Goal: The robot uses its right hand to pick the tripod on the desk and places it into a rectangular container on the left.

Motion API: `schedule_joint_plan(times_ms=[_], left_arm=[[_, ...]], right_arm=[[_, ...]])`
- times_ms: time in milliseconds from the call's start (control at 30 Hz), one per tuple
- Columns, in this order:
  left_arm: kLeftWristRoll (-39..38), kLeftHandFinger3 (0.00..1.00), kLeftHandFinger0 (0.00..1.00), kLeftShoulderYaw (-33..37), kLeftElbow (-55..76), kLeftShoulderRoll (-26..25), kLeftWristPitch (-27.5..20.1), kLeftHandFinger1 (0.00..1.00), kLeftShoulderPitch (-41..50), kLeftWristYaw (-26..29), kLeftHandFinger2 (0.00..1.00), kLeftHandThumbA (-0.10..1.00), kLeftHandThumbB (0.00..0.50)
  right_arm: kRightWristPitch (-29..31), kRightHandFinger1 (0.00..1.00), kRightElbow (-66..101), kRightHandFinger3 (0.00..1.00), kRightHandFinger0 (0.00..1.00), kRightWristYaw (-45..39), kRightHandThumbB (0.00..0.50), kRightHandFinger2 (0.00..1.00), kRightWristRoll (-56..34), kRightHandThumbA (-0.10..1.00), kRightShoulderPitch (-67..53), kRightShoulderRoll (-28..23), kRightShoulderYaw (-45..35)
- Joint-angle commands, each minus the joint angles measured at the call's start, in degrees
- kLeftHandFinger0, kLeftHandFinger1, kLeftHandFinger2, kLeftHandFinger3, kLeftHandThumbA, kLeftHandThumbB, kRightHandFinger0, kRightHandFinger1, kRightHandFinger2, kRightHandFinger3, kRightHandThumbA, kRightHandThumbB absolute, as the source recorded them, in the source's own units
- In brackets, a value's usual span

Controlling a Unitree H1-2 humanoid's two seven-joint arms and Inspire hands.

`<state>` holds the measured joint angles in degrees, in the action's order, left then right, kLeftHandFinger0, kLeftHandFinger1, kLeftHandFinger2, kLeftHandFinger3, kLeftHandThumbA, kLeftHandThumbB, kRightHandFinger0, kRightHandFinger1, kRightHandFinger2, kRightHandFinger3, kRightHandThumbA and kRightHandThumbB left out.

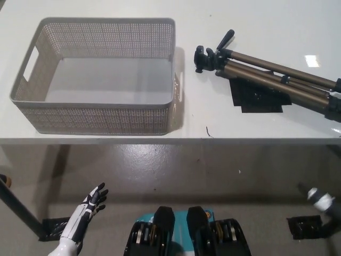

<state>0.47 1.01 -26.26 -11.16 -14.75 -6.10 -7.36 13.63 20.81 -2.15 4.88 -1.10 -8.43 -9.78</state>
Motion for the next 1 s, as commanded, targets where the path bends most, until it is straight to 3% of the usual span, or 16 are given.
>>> schedule_joint_plan(times_ms=[0,33,100,167,233,333,400,467,567,767,900,967], left_arm=[[-0.67,1.00,1.00,0.23,3.21,-1.46,-2.68,1.00,-0.77,-1.98,1.00,1.00,0.500],[-0.70,1.00,1.00,0.21,2.98,-1.40,-2.52,1.00,-0.89,-1.94,1.00,1.00,0.500],[-1.12,1.00,1.00,0.17,2.76,-1.39,-2.96,1.00,-0.95,-2.28,1.00,1.00,0.500],[-0.95,1.00,1.00,0.34,2.02,-1.75,-3.86,1.00,-1.39,-2.59,1.00,1.00,0.500],[-0.47,1.00,1.00,0.47,2.03,-1.92,-3.96,1.00,-1.37,-2.42,1.00,1.00,0.500],[-0.80,1.00,1.00,0.49,1.84,-1.89,-4.11,1.00,-1.59,-2.73,1.00,1.00,0.500],[-0.98,1.00,1.00,0.34,1.74,-1.86,-3.64,1.00,-1.73,-2.70,1.00,1.00,0.500],[-0.82,1.00,1.00,0.46,1.67,-1.93,-3.71,1.00,-1.79,-2.76,1.00,1.00,0.500],[-0.16,1.00,1.00,0.48,1.68,-1.86,-3.94,1.00,-1.61,-2.11,1.00,1.00,0.500],[-0.44,1.00,1.00,0.55,1.73,-2.03,-4.30,1.00,-1.84,-2.57,1.00,1.00,0.500],[-0.81,1.00,1.00,0.39,2.50,-1.82,-3.32,1.00,-1.36,-2.58,1.00,1.00,0.500],[-0.52,1.00,1.00,0.47,2.44,-1.82,-3.25,1.00,-1.25,-2.43,1.00,1.00,0.500]], right_arm=[[-19.26,1.00,21.57,1.00,1.00,-5.88,0.384,1.00,15.58,1.00,15.17,-11.23,-5.63],[-23.95,1.00,20.33,1.00,1.00,-8.85,0.371,1.00,17.59,0.99,21.46,-14.99,-4.58],[-28.33,1.00,17.71,1.00,1.00,-11.22,0.357,1.00,19.52,0.92,28.22,-17.92,-2.59],[-30.05,1.00,10.60,1.00,1.00,-13.27,0.353,1.00,21.22,0.91,35.66,-21.59,0.61],[-32.19,1.00,4.00,1.00,1.00,-15.98,0.400,1.00,24.04,0.97,41.49,-24.12,4.39],[-32.22,1.00,-3.21,1.00,1.00,-16.75,0.392,1.00,24.78,0.94,46.71,-25.27,7.98],[-33.46,1.00,-10.48,1.00,1.00,-18.26,0.454,1.00,25.44,0.98,51.69,-25.17,11.61],[-33.71,1.00,-16.84,1.00,1.00,-18.97,0.452,1.00,26.10,0.97,55.53,-24.94,14.48],[-32.92,1.00,-32.40,1.00,1.00,-19.93,0.489,1.00,29.00,1.00,63.37,-24.04,21.06],[-30.83,1.00,-50.92,1.00,1.00,-17.57,0.431,1.00,28.01,0.95,69.38,-21.46,26.17],[-30.00,1.00,-62.02,1.00,1.00,-16.18,0.442,1.00,26.77,0.93,72.49,-19.03,28.52],[-28.85,1.00,-68.76,1.00,1.00,-15.65,0.471,1.00,26.15,0.98,74.22,-17.47,29.69]])
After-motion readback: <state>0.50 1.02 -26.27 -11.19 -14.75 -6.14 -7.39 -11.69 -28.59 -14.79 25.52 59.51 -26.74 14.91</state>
